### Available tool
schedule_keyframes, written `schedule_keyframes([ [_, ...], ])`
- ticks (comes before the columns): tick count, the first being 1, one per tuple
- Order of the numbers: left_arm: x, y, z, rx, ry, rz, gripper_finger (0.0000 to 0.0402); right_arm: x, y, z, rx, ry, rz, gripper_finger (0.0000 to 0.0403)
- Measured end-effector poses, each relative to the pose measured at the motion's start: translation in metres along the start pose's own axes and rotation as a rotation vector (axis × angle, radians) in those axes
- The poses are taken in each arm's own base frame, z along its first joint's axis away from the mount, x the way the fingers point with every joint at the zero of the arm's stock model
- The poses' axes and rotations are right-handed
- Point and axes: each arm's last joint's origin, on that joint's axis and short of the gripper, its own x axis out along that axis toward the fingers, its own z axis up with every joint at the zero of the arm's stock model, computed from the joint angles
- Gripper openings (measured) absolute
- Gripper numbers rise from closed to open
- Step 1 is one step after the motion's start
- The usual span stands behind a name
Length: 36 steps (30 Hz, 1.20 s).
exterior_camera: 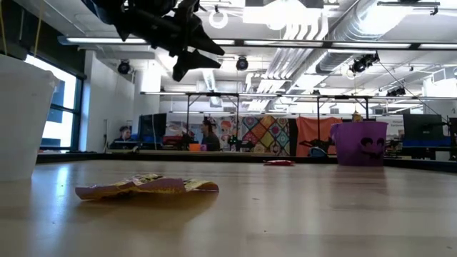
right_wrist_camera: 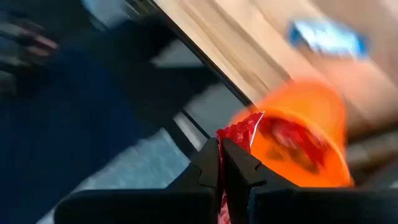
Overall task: Sort candy
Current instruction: Put the red candy into the orange bin
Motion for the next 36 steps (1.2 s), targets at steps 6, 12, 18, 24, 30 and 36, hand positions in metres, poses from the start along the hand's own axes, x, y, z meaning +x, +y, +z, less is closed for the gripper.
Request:
schedule_keyframes([
  [6, -0.001, 0.005, 0.000, -0.003, 0.014, 0.020, 0.0145, 0.037, -0.018, -0.024, 0.077, 0.117, -0.097, 0.0000],
  [12, -0.002, 0.008, -0.002, -0.015, 0.040, 0.021, 0.0145, 0.085, -0.040, -0.031, 0.089, 0.180, -0.141, 0.0000],
  [18, -0.003, 0.011, 0.000, -0.022, 0.043, 0.006, 0.0145, 0.116, -0.052, -0.031, 0.094, 0.173, -0.179, 0.0000],
  [24, -0.003, 0.012, -0.001, -0.023, 0.046, 0.008, 0.0145, 0.129, -0.050, -0.030, 0.111, 0.138, -0.191, 0.0047],
  [30, -0.004, 0.014, -0.002, -0.033, 0.068, 0.007, 0.0145, 0.126, -0.047, -0.032, 0.107, 0.141, -0.184, 0.0138],
  [36, -0.010, 0.032, 0.002, -0.071, 0.068, 0.064, 0.0137, 0.089, -0.023, -0.042, 0.039, 0.078, -0.196, 0.0168],
])
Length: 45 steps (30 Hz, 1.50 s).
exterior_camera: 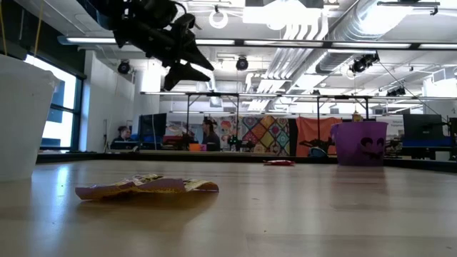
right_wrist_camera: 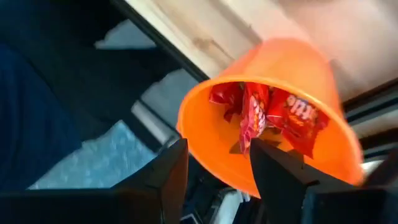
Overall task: Sort candy
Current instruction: Put the red candy into the orange bin, then put the white chocolate bar into the white bin
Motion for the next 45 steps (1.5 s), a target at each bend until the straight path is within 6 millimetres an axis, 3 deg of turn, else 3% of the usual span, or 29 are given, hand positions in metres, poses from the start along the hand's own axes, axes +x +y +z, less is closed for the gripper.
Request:
schedule_keyframes([
  [3, -0.003, 0.010, 0.002, 0.009, -0.021, 0.026, 0.0119, -0.030, 0.005, -0.003, 0.006, -0.113, -0.010, 0.0168],
  [6, -0.002, 0.020, -0.008, 0.014, -0.020, 0.067, 0.0092, -0.053, 0.006, 0.004, 0.040, -0.267, -0.016, 0.0168],
  [11, 0.003, 0.032, -0.039, -0.015, -0.012, 0.067, 0.0035, -0.058, 0.007, 0.028, -0.018, -0.363, -0.011, 0.0169],
  [15, 0.006, 0.030, -0.055, -0.003, -0.019, 0.016, 0.0004, -0.040, 0.006, 0.056, -0.203, -0.301, -0.061, 0.0169],
  [21, 0.009, 0.022, -0.063, 0.010, 0.010, -0.014, 0.0006, 0.000, 0.008, 0.098, -0.552, -0.234, -0.169, 0.0170],
  [29, 0.012, 0.013, -0.068, 0.001, 0.033, -0.040, 0.0003, 0.062, 0.005, 0.116, -0.822, 0.038, -0.297, 0.0170],
  [40, 0.013, 0.009, -0.071, -0.015, 0.056, -0.049, 0.0003, 0.107, 0.006, 0.132, -0.884, 0.178, -0.250, 0.0164],
  [45, 0.004, 0.004, -0.064, 0.009, 0.016, -0.062, 0.0003, 0.116, 0.003, 0.134, -0.858, 0.236, -0.251, 0.0111],
])
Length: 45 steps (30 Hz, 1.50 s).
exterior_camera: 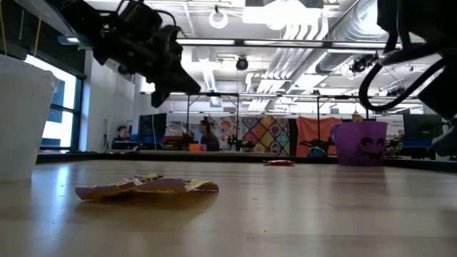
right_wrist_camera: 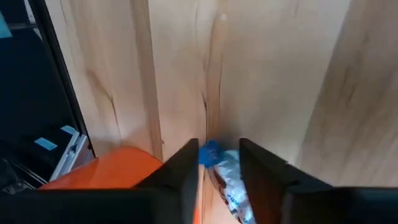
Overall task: Sort candy
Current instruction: Put the white chocolate bar into the white bin
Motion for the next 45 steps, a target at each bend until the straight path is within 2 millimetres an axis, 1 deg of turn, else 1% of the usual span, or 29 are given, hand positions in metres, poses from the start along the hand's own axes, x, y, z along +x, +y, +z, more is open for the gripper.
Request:
schedule_keyframes([
  [5, -0.021, -0.008, 0.008, 0.035, -0.045, 0.018, 0.0003, 0.003, 0.001, -0.001, -0.046, 0.013, -0.001, 0.0018],
  [6, -0.025, -0.008, 0.009, 0.037, -0.046, 0.023, 0.0003, 0.003, 0.001, -0.001, -0.054, 0.014, 0.001, 0.0009],
  [8, -0.032, -0.009, 0.010, 0.037, -0.046, 0.035, 0.0003, 0.002, 0.001, -0.001, -0.050, 0.015, 0.000, 0.0012],
  [10, -0.038, -0.009, 0.010, 0.031, -0.043, 0.048, 0.0003, -0.001, 0.001, -0.001, -0.010, 0.007, 0.010, 0.0020],
  [12, -0.043, -0.009, 0.010, 0.022, -0.046, 0.054, 0.0003, -0.008, 0.004, -0.002, 0.062, -0.013, 0.026, 0.0022],
  [14, -0.047, -0.010, 0.011, 0.017, -0.048, 0.056, 0.0003, -0.017, 0.009, -0.003, 0.182, -0.047, 0.041, 0.0025],
  [17, -0.052, -0.013, 0.012, 0.006, -0.064, 0.048, 0.0003, -0.032, 0.016, -0.009, 0.438, -0.139, 0.032, 0.0042],
  [19, -0.054, -0.014, 0.013, 0.006, -0.074, 0.044, 0.0003, -0.040, 0.021, -0.013, 0.608, -0.225, 0.016, 0.0066],
  [21, -0.055, -0.015, 0.013, 0.017, -0.079, 0.042, 0.0003, -0.045, 0.022, -0.017, 0.827, -0.275, 0.022, 0.0095],
  [24, -0.055, -0.015, 0.013, 0.034, -0.074, 0.035, 0.0003, -0.045, 0.019, -0.026, 1.158, -0.270, -0.008, 0.0143],
  [26, -0.056, -0.014, 0.014, 0.047, -0.072, 0.031, 0.0003, -0.043, 0.017, -0.030, 1.336, -0.254, -0.044, 0.0174],
  [28, -0.056, -0.013, 0.014, 0.064, -0.070, 0.032, 0.0003, -0.039, 0.015, -0.032, 1.476, -0.242, -0.076, 0.0201],
  [31, -0.057, -0.011, 0.014, 0.078, -0.063, 0.038, 0.0003, -0.037, 0.012, -0.034, 1.626, -0.239, -0.113, 0.0230],
  [33, -0.058, -0.009, 0.014, 0.082, -0.054, 0.023, 0.0003, -0.034, 0.010, -0.034, 1.706, -0.240, -0.137, 0.0237],
  [37, -0.059, -0.006, 0.015, 0.092, -0.043, -0.004, 0.0003, -0.020, 0.000, -0.036, 1.789, -0.240, -0.130, 0.0235],
  [41, -0.061, -0.004, 0.016, 0.088, -0.040, -0.020, 0.0003, -0.001, -0.009, -0.043, 1.837, -0.231, -0.057, 0.0227],
  [45, -0.061, -0.002, 0.016, 0.075, -0.043, -0.016, 0.0003, 0.006, -0.010, -0.047, 1.853, -0.243, -0.050, 0.0218],
])
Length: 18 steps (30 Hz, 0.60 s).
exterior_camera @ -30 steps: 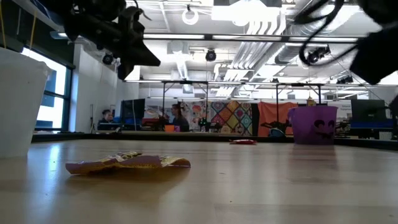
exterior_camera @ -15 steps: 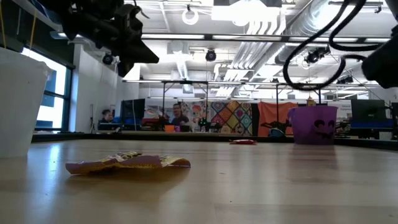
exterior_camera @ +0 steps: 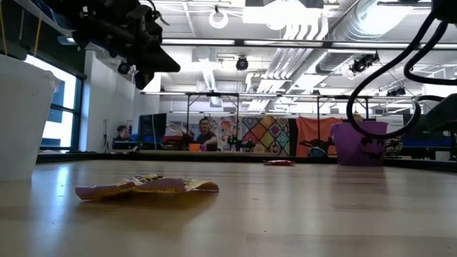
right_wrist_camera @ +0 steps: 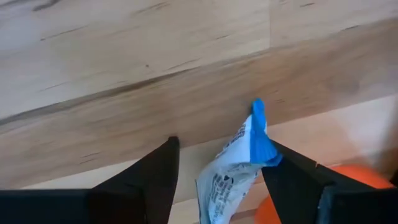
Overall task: Sort candy
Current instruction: Put the white chocolate bar into the white bin
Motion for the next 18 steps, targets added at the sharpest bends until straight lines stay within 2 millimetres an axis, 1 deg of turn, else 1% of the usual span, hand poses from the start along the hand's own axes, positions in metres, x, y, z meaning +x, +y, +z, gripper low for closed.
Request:
schedule_keyframes([
  [3, 0.000, 0.000, 0.000, -0.001, 0.001, -0.004, 0.0003, -0.002, 0.002, -0.002, -0.022, -0.014, 0.026, 0.0197],
  [5, 0.000, 0.000, 0.000, 0.000, 0.001, -0.005, 0.0003, -0.004, 0.005, -0.005, -0.037, -0.027, 0.050, 0.0172],
  [8, 0.000, 0.000, 0.000, 0.002, -0.002, -0.005, 0.0003, -0.011, 0.010, -0.007, -0.058, -0.070, 0.084, 0.0118],
  [12, 0.000, -0.001, 0.001, 0.003, -0.010, -0.008, 0.0003, -0.027, 0.019, -0.010, -0.130, -0.158, 0.122, 0.0034],
  [13, 0.000, -0.001, 0.001, -0.004, -0.013, -0.009, 0.0003, -0.032, 0.022, -0.011, -0.162, -0.175, 0.129, 0.0020],
  [15, 0.000, -0.001, 0.002, -0.028, -0.020, -0.011, 0.0003, -0.043, 0.030, -0.012, -0.212, -0.202, 0.154, 0.0014],
  [18, 0.000, -0.002, 0.005, -0.062, -0.039, -0.035, 0.0003, -0.062, 0.047, -0.010, -0.281, -0.279, 0.240, 0.0029],
])
